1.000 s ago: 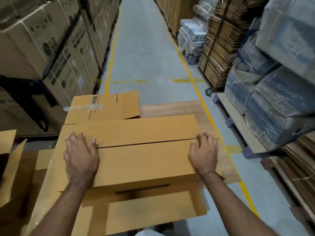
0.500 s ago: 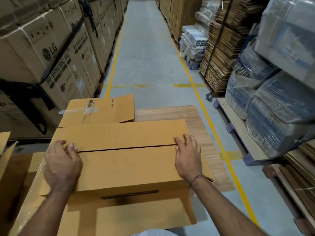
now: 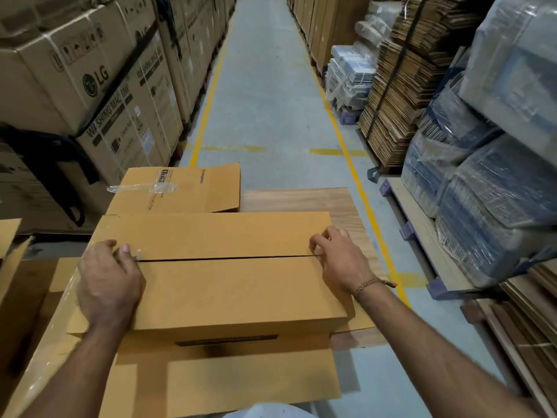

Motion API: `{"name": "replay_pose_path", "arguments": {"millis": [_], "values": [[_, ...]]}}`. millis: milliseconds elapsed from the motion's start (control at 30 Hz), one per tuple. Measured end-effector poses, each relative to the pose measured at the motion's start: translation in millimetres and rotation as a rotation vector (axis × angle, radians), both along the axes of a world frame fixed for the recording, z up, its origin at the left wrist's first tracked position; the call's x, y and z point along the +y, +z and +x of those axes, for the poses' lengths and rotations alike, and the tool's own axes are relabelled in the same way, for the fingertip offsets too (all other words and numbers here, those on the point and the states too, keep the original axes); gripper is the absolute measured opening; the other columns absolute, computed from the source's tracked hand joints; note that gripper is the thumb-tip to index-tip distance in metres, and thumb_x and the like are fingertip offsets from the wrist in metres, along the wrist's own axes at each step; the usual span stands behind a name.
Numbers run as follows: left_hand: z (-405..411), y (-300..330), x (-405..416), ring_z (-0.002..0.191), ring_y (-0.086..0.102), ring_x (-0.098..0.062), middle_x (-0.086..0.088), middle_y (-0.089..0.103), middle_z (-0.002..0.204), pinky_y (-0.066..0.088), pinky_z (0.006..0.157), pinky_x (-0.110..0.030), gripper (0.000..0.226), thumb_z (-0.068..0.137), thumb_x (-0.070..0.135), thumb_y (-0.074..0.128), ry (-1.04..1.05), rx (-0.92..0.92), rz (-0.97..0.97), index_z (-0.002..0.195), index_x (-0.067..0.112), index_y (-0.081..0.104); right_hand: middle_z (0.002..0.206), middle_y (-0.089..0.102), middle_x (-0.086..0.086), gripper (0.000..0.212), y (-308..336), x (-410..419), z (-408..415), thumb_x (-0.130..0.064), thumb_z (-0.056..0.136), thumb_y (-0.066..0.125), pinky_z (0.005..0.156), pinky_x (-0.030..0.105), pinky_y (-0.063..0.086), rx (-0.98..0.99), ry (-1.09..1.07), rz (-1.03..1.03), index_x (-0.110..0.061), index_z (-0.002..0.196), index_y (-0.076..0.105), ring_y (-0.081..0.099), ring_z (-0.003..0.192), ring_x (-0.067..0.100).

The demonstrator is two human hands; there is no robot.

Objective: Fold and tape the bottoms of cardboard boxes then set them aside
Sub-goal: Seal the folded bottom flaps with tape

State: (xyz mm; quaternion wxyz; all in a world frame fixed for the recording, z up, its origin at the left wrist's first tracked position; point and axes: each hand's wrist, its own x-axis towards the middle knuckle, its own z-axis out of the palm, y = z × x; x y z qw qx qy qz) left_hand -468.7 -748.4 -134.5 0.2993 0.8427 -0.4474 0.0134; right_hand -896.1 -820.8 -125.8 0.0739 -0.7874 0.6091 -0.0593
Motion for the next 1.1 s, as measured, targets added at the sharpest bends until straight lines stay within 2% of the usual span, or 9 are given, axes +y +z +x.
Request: {"name": "replay_pose_path", "arguments": {"millis": [133, 300, 433, 533, 633, 700, 833, 1000, 1100], "values": [[-2, 2, 1, 0.115, 0.054, -0.043, -0.022, 0.058, 0.125, 0.048, 0.087, -0.061, 0.038, 0.109, 0.036, 0.046, 0.003, 0.007, -0.007, 0.132, 0.007, 0.053, 0.111, 0.046, -0.005, 0.011, 8, -8, -1, -0.025, 0.102, 0.052, 0.066, 0.033, 0.042, 0.106, 0.114, 0.002, -0.03, 0.112, 0.055, 0.043, 0.103, 0.02], [0, 2, 1, 0.112, 0.056, -0.043, -0.022, 0.059, 0.122, 0.049, 0.084, -0.06, 0.038, 0.109, 0.037, 0.046, -0.001, 0.003, -0.01, 0.131, 0.006, 0.054, 0.112, 0.046, -0.002, 0.011, 17, -15, 1, -0.023, 0.102, 0.05, 0.066, 0.032, 0.034, 0.179, 0.197, -0.006, -0.026, 0.112, 0.054, 0.033, 0.093, 0.016], [-1, 2, 1, 0.114, 0.055, -0.043, -0.022, 0.059, 0.123, 0.049, 0.085, -0.06, 0.038, 0.109, 0.036, 0.046, 0.0, 0.002, -0.017, 0.131, 0.006, 0.053, 0.111, 0.05, -0.001, 0.016, 18, -19, 0, -0.02, 0.103, 0.047, 0.066, 0.034, 0.037, 0.198, 0.243, -0.023, -0.024, 0.117, 0.052, 0.045, 0.097, 0.022], [-2, 3, 2, 0.115, 0.055, -0.042, -0.022, 0.059, 0.124, 0.049, 0.085, -0.06, 0.038, 0.109, 0.035, 0.046, 0.004, 0.001, -0.017, 0.132, 0.006, 0.053, 0.108, 0.056, -0.002, 0.025, 16, -21, -3, -0.019, 0.101, 0.053, 0.064, 0.036, 0.043, 0.182, 0.26, -0.056, -0.026, 0.123, 0.06, 0.052, 0.096, 0.024], [-2, 4, 2, 0.115, 0.055, -0.043, -0.023, 0.059, 0.124, 0.049, 0.083, -0.059, 0.037, 0.109, 0.034, 0.047, 0.008, 0.001, -0.016, 0.132, 0.006, 0.053, 0.095, 0.06, -0.006, 0.019, 12, -22, -6, -0.015, 0.094, 0.061, 0.061, 0.036, 0.049, 0.145, 0.224, -0.099, -0.025, 0.105, 0.074, 0.056, 0.087, 0.023], [-3, 5, 2, 0.115, 0.055, -0.043, -0.023, 0.059, 0.125, 0.049, 0.082, -0.058, 0.038, 0.109, 0.034, 0.047, 0.015, 0.0, -0.008, 0.133, 0.006, 0.054, 0.09, 0.061, -0.007, 0.015, 8, -22, -8, -0.015, 0.092, 0.065, 0.059, 0.037, 0.052, 0.118, 0.208, -0.127, -0.025, 0.095, 0.076, 0.057, 0.083, 0.022], [-1, 4, 2, 0.115, 0.055, -0.044, -0.024, 0.06, 0.124, 0.049, 0.083, -0.059, 0.038, 0.109, 0.033, 0.047, 0.009, -0.003, 0.009, 0.131, 0.004, 0.055, 0.085, 0.057, -0.007, 0.01, 0, -21, -9, -0.016, 0.088, 0.068, 0.052, 0.033, 0.049, 0.126, 0.2, -0.177, -0.025, 0.088, 0.068, 0.054, 0.076, 0.019], [-1, 4, 1, 0.115, 0.056, -0.043, -0.023, 0.06, 0.124, 0.049, 0.082, -0.058, 0.038, 0.109, 0.034, 0.047, 0.019, -0.001, 0.001, 0.131, 0.005, 0.055, 0.087, 0.046, -0.005, 0.015, -1, -20, -8, -0.015, 0.09, 0.065, 0.049, 0.03, 0.036, 0.181, 0.226, -0.192, -0.025, 0.091, 0.054, 0.035, 0.075, 0.016], [1, 1, 1, 0.114, 0.056, -0.043, -0.023, 0.06, 0.123, 0.049, 0.081, -0.058, 0.037, 0.109, 0.034, 0.047, 0.014, -0.005, -0.004, 0.13, 0.005, 0.054, 0.089, 0.039, -0.006, 0.02, 0, -19, -11, -0.014, 0.09, 0.061, 0.051, 0.032, 0.039, 0.157, 0.227, -0.175, -0.027, 0.09, 0.045, 0.035, 0.076, 0.017]]}}
